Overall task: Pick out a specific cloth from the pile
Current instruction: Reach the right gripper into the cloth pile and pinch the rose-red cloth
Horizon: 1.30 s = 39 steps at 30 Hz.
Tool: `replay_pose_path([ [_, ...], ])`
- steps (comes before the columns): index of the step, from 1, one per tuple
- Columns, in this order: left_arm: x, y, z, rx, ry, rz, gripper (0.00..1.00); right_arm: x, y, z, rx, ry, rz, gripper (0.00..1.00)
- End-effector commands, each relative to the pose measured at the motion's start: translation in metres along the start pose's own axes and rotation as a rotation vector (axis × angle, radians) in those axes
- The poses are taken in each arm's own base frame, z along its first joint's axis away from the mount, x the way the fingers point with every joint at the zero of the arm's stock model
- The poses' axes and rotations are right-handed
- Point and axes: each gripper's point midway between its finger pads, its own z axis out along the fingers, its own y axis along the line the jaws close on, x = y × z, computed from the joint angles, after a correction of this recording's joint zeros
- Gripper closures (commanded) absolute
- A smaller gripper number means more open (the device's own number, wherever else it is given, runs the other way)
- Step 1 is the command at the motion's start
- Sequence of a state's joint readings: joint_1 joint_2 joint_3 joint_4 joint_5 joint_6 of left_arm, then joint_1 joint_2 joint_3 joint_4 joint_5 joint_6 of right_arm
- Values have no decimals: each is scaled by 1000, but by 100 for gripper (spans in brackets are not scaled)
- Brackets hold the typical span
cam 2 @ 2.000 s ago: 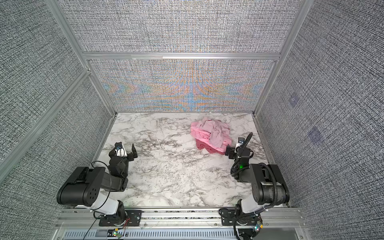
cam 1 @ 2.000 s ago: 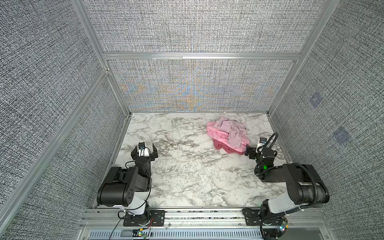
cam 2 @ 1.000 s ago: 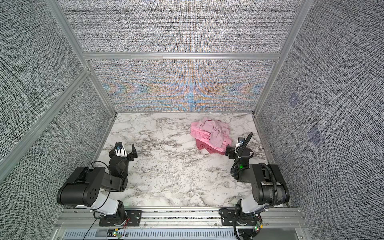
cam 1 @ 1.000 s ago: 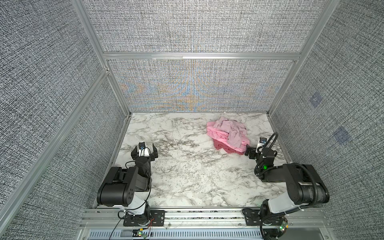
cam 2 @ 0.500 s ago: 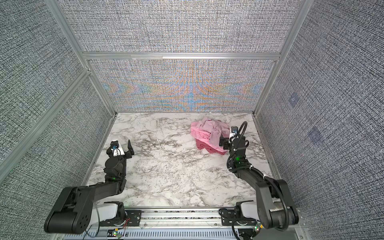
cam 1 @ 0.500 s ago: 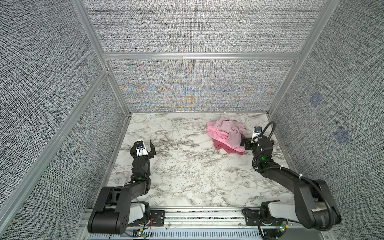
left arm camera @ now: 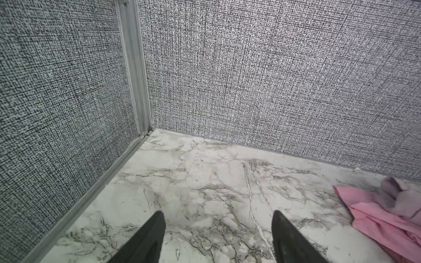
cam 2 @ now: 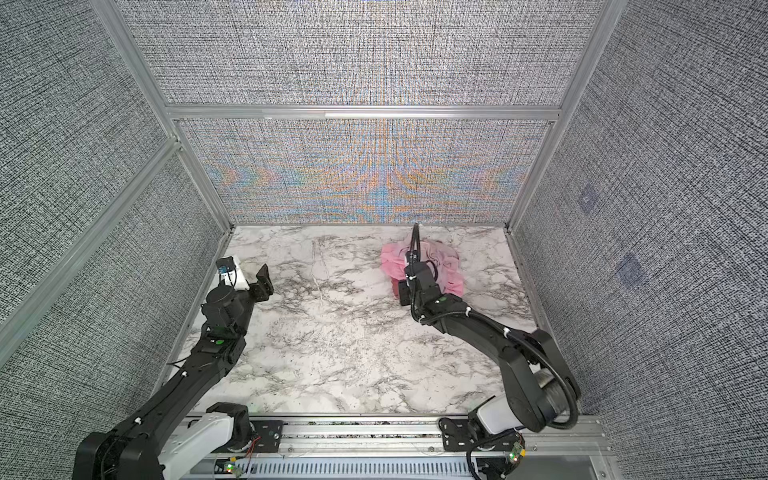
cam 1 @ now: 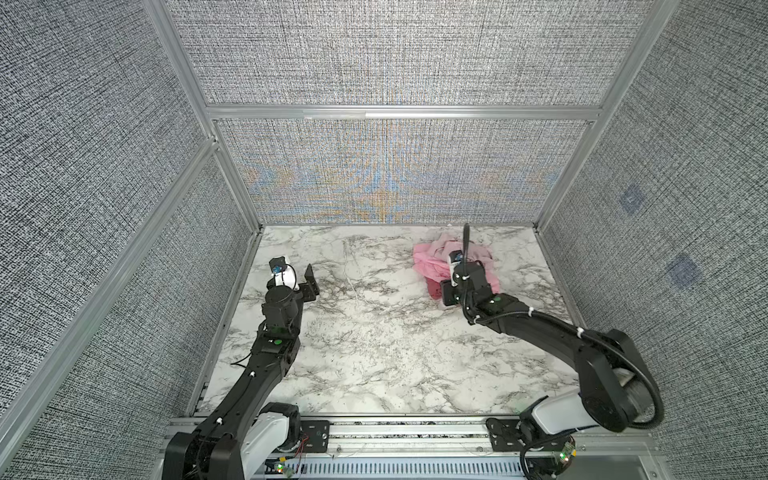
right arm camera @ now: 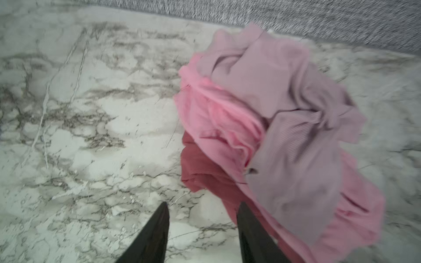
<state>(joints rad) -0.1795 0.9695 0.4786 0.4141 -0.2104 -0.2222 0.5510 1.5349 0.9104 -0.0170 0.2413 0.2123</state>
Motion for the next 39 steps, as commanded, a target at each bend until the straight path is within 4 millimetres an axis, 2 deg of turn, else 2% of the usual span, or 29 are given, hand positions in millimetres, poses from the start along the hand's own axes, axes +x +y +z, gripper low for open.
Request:
replay_pose_path([
  [1,10,1,-4,-5,49,-18,25,14,15,15,-16,85,30,58],
  [6,7,-3,-5,19,38,-39,24,24,15,41,31,144,47,66],
  [10,7,-4,-5,25,49,-47,24,31,16,57,49,174,47,66],
  [13,7,-4,-5,21,52,-50,24,29,8,63,111,178,48,65],
  [17,6,0,-8,8,44,-51,24,26,1,69,151,159,40,57],
  [24,5,3,-13,-5,28,-47,23,29,-9,86,198,177,36,56],
  [26,6,3,-14,-4,29,-50,22,31,-10,92,207,178,41,58],
  [27,6,3,-14,-3,30,-50,23,32,-11,95,210,182,42,63],
  [28,6,3,-14,-3,34,-48,22,33,-12,97,219,185,44,73],
  [30,7,3,-14,-3,36,-50,23,33,-14,98,231,184,46,95],
  [31,7,3,-14,-3,36,-50,22,31,-16,96,235,174,53,100],
  [33,9,3,-14,-3,40,-56,23,27,-17,90,232,151,66,100],
  [39,8,1,-16,12,45,-66,22,-6,-17,50,180,62,107,100],
])
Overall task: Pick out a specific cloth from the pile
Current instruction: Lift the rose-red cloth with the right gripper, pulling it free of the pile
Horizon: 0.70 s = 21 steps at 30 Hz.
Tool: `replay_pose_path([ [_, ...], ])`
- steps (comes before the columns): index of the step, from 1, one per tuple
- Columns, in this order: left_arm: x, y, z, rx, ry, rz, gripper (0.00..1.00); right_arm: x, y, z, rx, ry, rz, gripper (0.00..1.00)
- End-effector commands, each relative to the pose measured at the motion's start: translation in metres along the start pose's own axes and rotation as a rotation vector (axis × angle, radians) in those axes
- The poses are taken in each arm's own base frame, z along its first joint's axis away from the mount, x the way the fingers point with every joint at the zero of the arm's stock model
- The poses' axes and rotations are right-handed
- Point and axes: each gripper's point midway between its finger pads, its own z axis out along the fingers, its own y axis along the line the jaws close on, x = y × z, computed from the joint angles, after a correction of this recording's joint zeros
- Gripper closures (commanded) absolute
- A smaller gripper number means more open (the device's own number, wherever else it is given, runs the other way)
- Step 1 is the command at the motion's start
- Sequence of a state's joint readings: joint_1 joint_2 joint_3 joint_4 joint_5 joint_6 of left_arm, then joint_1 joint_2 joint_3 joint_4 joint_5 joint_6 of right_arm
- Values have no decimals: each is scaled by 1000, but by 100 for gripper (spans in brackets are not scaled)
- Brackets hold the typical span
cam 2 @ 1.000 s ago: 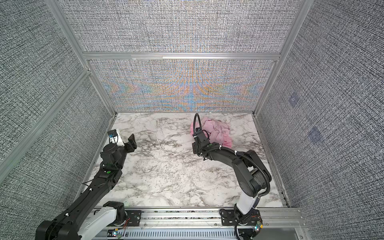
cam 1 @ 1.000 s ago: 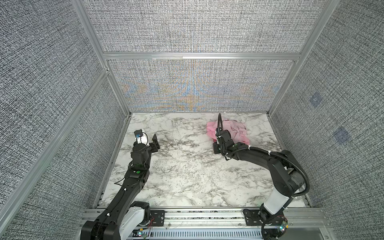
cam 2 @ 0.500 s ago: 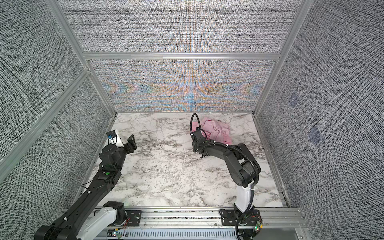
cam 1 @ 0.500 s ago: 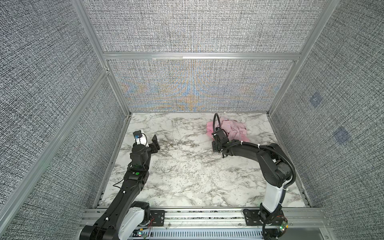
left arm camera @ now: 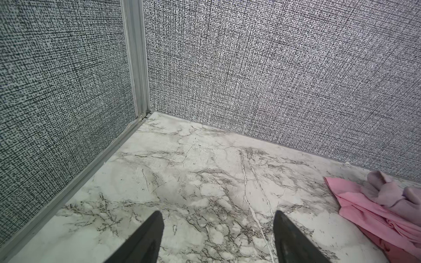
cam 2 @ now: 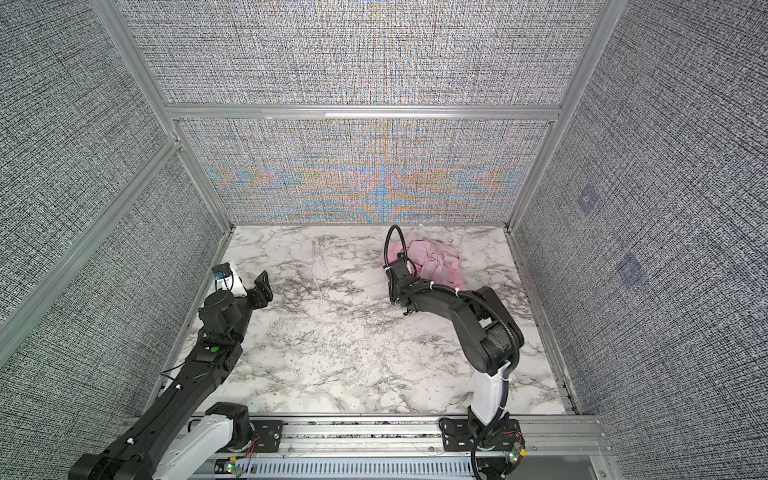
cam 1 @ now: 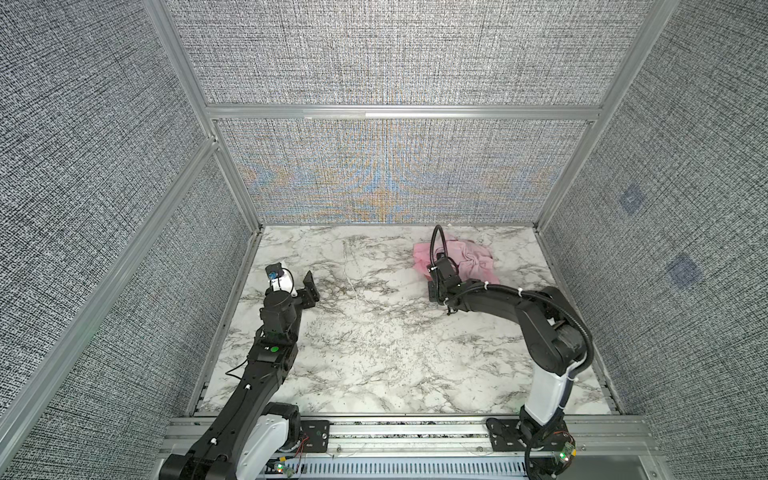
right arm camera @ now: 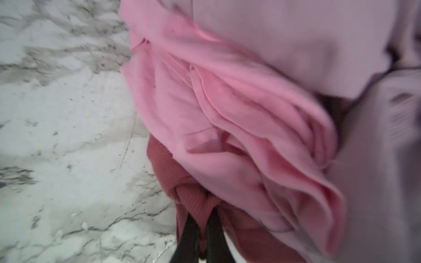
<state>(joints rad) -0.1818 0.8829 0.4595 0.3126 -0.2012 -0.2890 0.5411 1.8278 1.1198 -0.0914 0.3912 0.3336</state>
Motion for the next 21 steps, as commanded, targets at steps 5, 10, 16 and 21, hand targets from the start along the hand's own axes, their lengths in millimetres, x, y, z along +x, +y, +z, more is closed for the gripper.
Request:
replay_pose_path([
  [5,-3,-6,-2,26,14,-16,23,-46,-11,-56,-80,-117,80,100],
  [10,-8,-8,-1,34,4,-26,22,-83,-28,-100,-129,-227,132,100],
  [16,-11,-14,6,54,15,-34,23,-119,-56,-143,-209,-342,214,100],
  [21,-10,-23,10,95,41,-47,23,-139,-73,-174,-262,-399,283,100],
])
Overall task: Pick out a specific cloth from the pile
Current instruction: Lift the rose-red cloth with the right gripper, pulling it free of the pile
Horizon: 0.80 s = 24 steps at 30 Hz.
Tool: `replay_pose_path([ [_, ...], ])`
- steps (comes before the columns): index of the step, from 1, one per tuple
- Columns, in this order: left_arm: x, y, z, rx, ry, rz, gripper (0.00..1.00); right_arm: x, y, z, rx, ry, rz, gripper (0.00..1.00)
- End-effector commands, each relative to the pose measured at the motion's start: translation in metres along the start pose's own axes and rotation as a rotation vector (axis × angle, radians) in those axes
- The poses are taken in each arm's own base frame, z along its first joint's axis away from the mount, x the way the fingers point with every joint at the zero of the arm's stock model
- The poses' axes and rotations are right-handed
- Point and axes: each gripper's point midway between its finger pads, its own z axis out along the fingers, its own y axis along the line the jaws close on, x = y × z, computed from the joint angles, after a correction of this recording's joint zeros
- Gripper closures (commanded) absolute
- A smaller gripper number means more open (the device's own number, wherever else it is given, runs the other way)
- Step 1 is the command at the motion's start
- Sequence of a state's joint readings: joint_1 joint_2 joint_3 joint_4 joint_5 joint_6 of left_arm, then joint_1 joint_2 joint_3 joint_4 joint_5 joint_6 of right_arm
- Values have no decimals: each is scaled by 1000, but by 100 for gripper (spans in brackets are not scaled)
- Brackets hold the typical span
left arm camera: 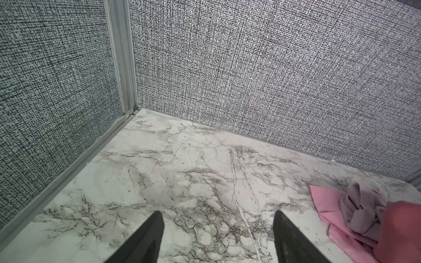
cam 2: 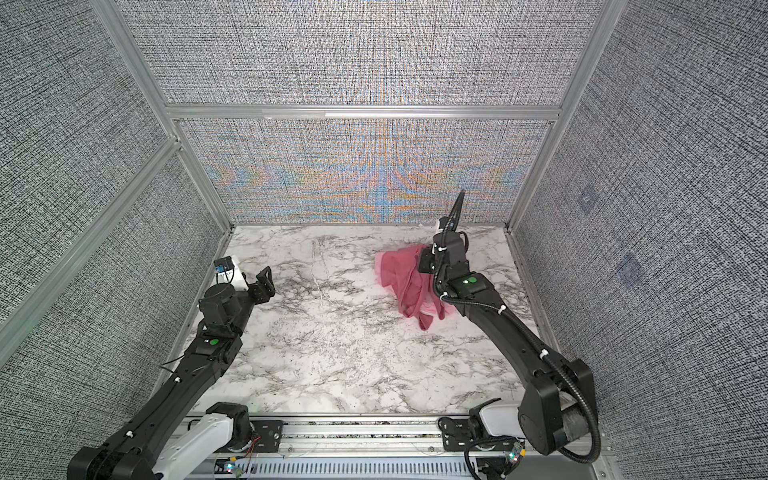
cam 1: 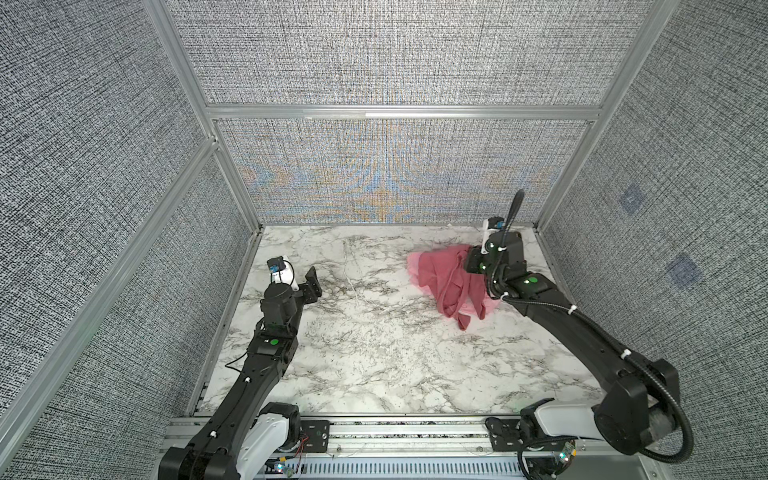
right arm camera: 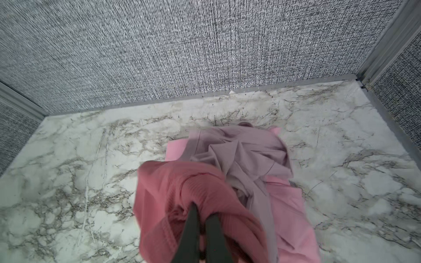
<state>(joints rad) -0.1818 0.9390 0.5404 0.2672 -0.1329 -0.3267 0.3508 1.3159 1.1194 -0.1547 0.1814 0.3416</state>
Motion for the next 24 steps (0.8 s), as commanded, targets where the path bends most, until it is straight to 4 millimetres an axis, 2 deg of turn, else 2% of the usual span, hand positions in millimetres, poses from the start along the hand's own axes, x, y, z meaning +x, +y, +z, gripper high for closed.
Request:
replay_pose_path([
  [1,-1,-7,1,41,-5,-10,23,-27,12,-16,-89,-55,50,100],
  [5,-2,-7,4,39,-10,-29,23,-54,21,-36,-154,-113,64,100],
  [9,-12,-11,5,41,-12,-29,23,-78,44,-54,-262,-128,48,100],
  [17,-39,-2,-6,-46,-16,-22,23,-119,94,-85,-504,-149,45,100],
  [21,-56,0,-18,-76,-26,-23,23,-132,126,-97,-643,-140,34,100],
  [24,-69,1,-28,-95,-47,-23,23,-133,159,-105,-762,-109,-2,100],
])
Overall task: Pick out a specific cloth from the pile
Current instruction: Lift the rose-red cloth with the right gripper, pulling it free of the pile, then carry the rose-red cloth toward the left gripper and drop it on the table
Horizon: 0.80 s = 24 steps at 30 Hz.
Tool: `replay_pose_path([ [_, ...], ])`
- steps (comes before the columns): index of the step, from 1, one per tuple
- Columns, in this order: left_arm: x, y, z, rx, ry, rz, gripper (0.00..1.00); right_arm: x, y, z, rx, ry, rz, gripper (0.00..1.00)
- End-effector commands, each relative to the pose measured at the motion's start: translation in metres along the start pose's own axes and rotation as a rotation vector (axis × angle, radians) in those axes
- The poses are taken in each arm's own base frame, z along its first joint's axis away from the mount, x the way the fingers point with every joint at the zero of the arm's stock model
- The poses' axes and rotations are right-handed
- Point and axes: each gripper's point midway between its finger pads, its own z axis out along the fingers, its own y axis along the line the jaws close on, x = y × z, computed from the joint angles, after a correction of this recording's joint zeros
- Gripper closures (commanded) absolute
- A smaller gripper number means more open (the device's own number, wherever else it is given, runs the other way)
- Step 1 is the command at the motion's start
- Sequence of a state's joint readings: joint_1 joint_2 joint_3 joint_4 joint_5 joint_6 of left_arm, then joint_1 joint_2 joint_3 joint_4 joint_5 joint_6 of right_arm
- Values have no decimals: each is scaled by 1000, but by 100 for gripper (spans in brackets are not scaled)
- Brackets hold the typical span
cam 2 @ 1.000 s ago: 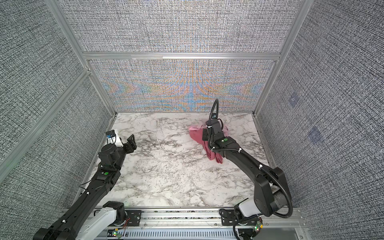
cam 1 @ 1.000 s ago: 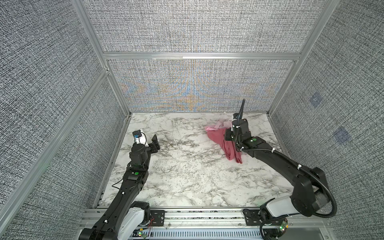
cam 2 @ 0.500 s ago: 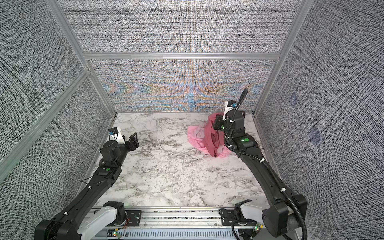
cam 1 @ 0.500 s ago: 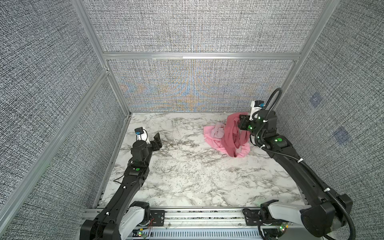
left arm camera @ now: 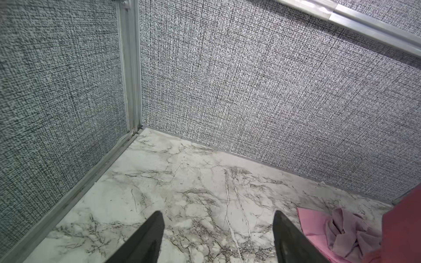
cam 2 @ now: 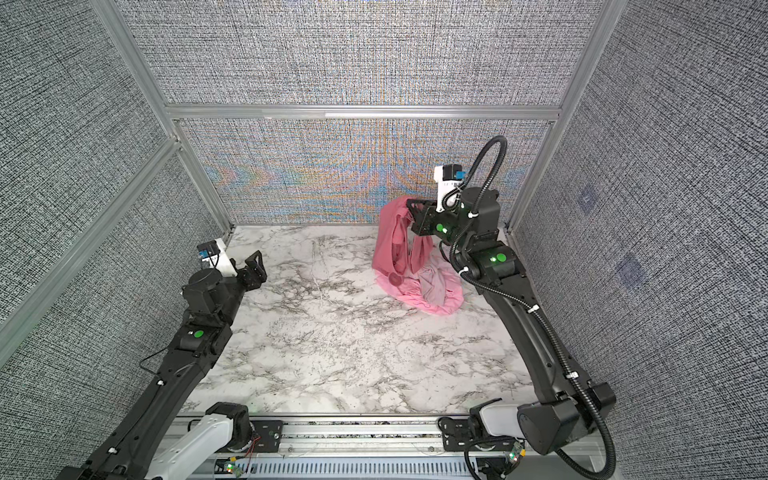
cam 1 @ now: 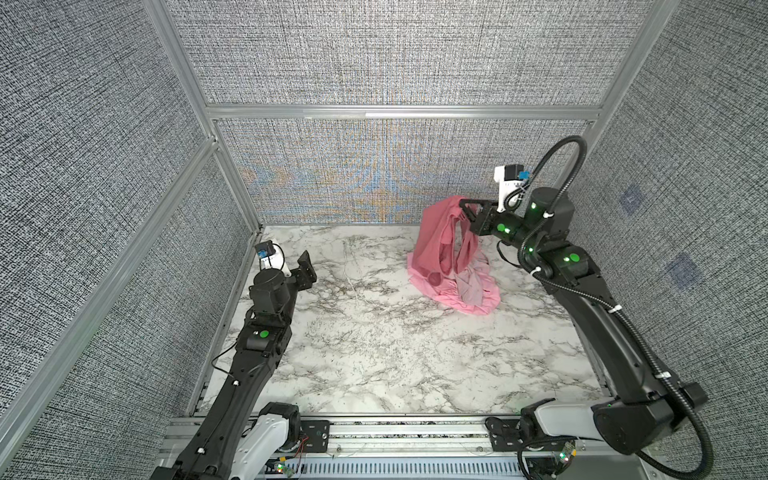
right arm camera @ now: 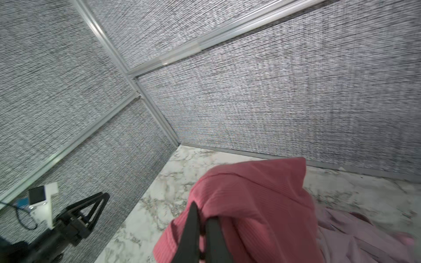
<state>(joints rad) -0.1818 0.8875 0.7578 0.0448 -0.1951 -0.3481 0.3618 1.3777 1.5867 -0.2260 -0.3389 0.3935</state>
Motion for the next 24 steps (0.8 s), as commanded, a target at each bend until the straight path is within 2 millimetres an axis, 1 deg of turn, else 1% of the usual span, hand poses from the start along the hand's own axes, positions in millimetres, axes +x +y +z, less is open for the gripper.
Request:
replay_pose_path([
  [1,-6,9,-10,-55,6,6,23,-1,45,9,-190,38,-14,100],
  [4,-16,11,-19,-72,-5,8,22,7,70,24,-266,88,-36,100],
  [8,-27,15,-31,-92,-29,15,20,20,94,42,-342,134,-42,100],
  [11,-32,19,-41,-107,-47,17,19,35,109,58,-395,183,-43,100],
  [14,-36,24,-50,-130,-60,23,18,54,123,76,-439,235,-38,100],
  [19,-41,27,-63,-136,-80,24,17,90,144,107,-511,318,-15,100],
  [21,-42,29,-67,-142,-83,28,17,108,154,121,-541,362,-8,100],
  [24,-42,31,-72,-149,-80,35,17,135,163,140,-559,416,4,100],
])
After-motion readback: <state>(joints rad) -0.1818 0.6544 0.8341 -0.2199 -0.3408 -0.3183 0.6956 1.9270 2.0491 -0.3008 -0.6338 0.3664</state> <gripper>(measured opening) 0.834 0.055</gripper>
